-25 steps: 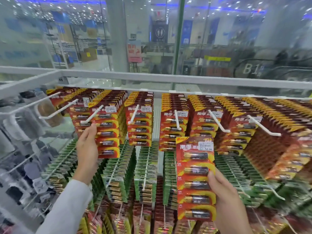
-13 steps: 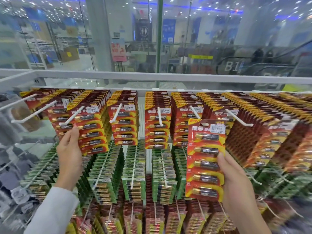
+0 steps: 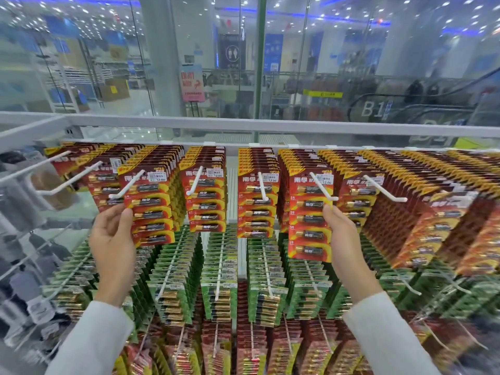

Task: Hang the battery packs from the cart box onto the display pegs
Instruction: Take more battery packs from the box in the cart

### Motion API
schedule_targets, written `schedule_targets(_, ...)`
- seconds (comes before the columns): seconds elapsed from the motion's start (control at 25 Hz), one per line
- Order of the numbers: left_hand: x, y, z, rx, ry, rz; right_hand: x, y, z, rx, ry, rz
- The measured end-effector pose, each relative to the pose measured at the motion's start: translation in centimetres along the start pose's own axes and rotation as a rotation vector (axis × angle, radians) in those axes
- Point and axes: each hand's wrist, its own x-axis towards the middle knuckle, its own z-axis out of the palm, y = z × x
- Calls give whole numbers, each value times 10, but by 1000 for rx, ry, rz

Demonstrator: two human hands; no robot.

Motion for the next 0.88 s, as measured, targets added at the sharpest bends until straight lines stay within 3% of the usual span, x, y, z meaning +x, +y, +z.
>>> schedule_targets(0.4,-34,-14,-26,-46,5,22,2,43,-23,-365,180,-108)
schedule_targets(0.64,-103,-37,-22,-75,-243,-131,-65,63,-50,-374,242,-68)
schedule_targets(0.88,-181,-54,6,-70,-493,-345,-143,101,-104,-303,440,2)
